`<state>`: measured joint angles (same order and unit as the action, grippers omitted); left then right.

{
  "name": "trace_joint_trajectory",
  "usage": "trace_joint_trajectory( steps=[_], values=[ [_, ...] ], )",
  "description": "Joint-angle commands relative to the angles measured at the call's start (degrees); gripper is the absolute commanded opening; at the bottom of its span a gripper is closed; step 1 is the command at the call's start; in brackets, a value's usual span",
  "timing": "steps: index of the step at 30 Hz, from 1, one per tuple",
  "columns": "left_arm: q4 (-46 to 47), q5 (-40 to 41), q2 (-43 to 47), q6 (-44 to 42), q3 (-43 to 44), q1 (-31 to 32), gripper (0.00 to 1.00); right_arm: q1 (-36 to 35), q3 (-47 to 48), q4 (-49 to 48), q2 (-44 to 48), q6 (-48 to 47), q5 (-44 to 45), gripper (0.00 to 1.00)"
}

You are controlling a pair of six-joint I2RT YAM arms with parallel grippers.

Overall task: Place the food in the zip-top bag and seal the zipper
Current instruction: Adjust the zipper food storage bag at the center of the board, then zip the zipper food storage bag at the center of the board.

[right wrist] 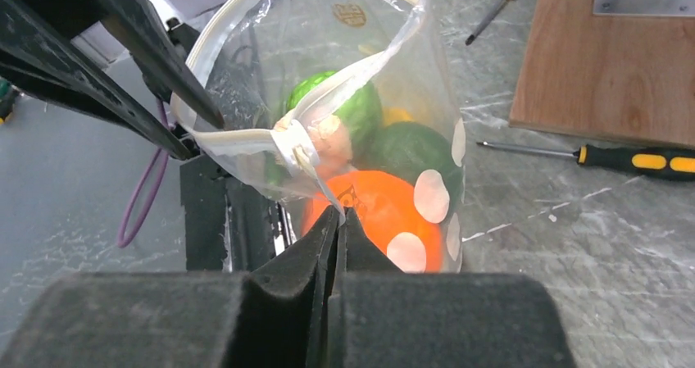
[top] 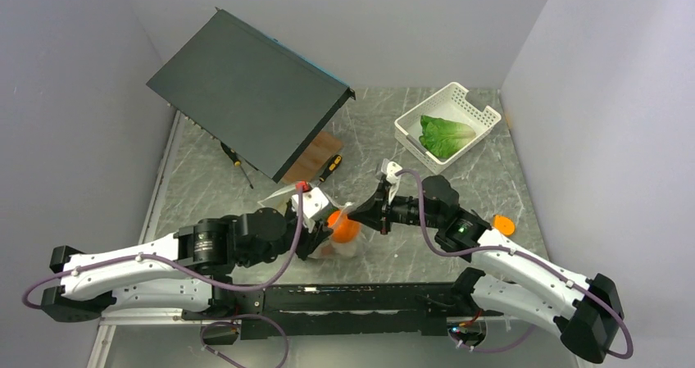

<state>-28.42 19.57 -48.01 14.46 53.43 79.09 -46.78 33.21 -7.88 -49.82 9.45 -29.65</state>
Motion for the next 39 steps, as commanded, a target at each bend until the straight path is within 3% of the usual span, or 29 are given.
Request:
trace_joint_trajectory(
  steps=[1, 4, 6, 11, 15, 20, 27, 36, 39],
  values=[
    [-3.66, 3.48, 0.77, 4.85, 5.2, -2.45, 0.35, 1.72, 1.3, -3.57, 1.18, 0.23, -3.73, 0.0],
    [-2.11, -2.45, 1.03, 5.9, 6.6, -6.06, 0.58, 2.01, 0.99, -3.69, 1.35, 0.47, -5.05, 0.0],
    [-1.5, -6.37, -0.09, 5.55, 8.55, -8.69, 0.66, 2.22, 0.82, -3.72, 1.46, 0.61, -6.16, 0.0],
    [-5.18, -17.01, -6.62, 4.86, 17.06, -17.54, 0.7, 2.38, 1.0, -3.19, 1.69, 0.57, -7.89, 0.0],
    [-6.36, -27.27, -11.48, -0.19, 20.55, -21.11, 0.71, 2.49, 1.82, -1.9, 1.2, 0.01, -9.08, 0.0],
    [-6.76, -34.59, -14.78, -6.45, 21.28, -23.15, 0.63, 2.81, 3.02, 1.13, 1.43, -1.35, -10.25, 0.0],
    [-4.25, -38.06, -15.45, -8.29, 18.85, -23.19, 0.39, 3.29, 2.06, 1.1, 2.58, -1.05, -10.31, 0.0],
    [-0.13, -42.87, -14.9, -6.75, 14.93, -23.16, 0.39, 3.65, 2.87, 1.22, 1.36, -1.5, -11.24, 0.0],
    [0.31, -42.26, -14.46, -6.28, 13.88, -23.11, 0.28, 3.72, 3.12, 1.03, 1.14, -1.24, -11.86, 0.0]
  ],
)
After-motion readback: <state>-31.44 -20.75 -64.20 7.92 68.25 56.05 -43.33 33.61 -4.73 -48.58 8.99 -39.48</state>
